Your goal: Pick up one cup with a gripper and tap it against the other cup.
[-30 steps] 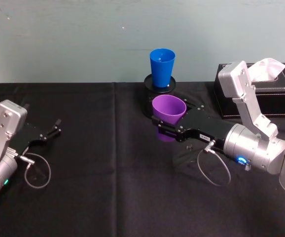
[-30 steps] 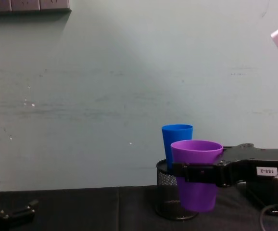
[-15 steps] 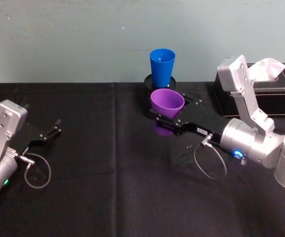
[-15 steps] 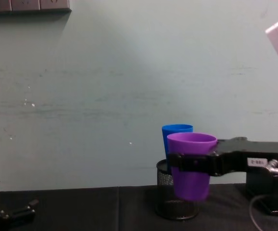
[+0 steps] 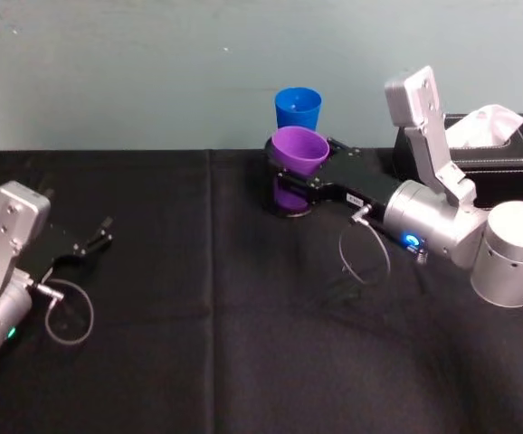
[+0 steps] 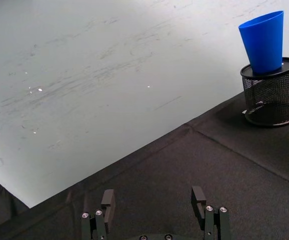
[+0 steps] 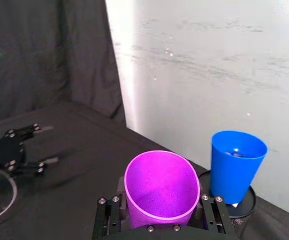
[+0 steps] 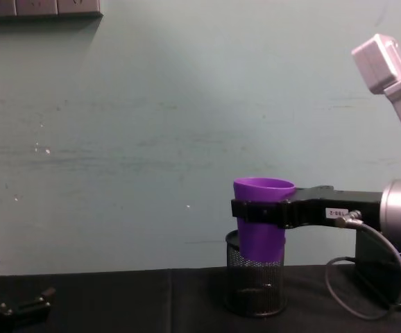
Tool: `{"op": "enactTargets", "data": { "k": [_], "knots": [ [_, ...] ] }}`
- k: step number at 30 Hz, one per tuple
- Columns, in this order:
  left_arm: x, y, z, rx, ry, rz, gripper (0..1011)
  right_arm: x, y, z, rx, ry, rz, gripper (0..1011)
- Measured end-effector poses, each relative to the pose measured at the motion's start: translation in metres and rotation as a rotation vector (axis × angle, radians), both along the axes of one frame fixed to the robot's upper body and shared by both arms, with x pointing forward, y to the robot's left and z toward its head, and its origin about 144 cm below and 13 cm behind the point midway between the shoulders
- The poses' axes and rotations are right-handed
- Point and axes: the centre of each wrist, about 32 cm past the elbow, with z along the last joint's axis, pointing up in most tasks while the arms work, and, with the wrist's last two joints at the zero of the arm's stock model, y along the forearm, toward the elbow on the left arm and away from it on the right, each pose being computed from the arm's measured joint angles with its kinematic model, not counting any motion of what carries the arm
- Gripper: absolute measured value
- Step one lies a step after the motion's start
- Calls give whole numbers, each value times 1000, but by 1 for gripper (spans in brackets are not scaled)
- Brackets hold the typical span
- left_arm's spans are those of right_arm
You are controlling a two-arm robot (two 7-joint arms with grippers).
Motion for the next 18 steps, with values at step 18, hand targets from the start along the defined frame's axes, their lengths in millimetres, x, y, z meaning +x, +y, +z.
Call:
{"op": "enactTargets", "data": {
  "k": [18],
  "knots": [
    [0,0,0,0,0,0,1000,29,7,-7,-7,35,-26,723]
  ]
}}
